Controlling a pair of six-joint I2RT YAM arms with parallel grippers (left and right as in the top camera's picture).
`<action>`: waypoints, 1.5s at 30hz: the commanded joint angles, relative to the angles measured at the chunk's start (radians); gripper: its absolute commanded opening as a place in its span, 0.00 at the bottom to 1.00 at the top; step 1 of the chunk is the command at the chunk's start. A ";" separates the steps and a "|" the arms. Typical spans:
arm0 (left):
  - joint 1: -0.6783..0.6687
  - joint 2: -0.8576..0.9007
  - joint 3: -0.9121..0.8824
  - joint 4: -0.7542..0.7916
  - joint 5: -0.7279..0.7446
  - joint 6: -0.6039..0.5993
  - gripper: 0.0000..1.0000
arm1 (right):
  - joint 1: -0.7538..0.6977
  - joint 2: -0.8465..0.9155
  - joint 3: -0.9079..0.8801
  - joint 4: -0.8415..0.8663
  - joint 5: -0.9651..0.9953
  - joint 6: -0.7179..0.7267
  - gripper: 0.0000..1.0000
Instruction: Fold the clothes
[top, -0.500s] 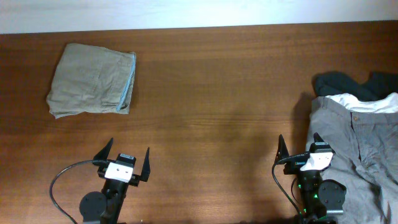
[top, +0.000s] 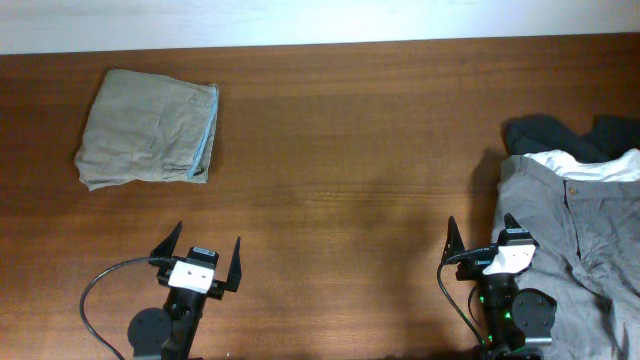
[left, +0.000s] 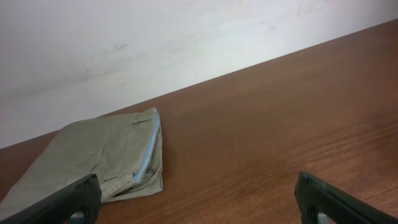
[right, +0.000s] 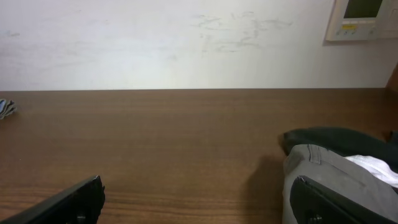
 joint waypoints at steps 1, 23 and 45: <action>-0.004 -0.008 -0.011 0.005 -0.011 0.015 0.99 | -0.006 -0.008 -0.009 0.001 -0.006 0.003 0.99; -0.004 -0.009 -0.011 0.006 -0.011 0.015 0.99 | -0.007 -0.008 -0.009 0.001 -0.006 0.003 0.99; -0.004 0.723 0.709 -0.153 0.051 -0.038 0.99 | -0.007 0.605 0.743 -0.466 -0.092 0.164 0.99</action>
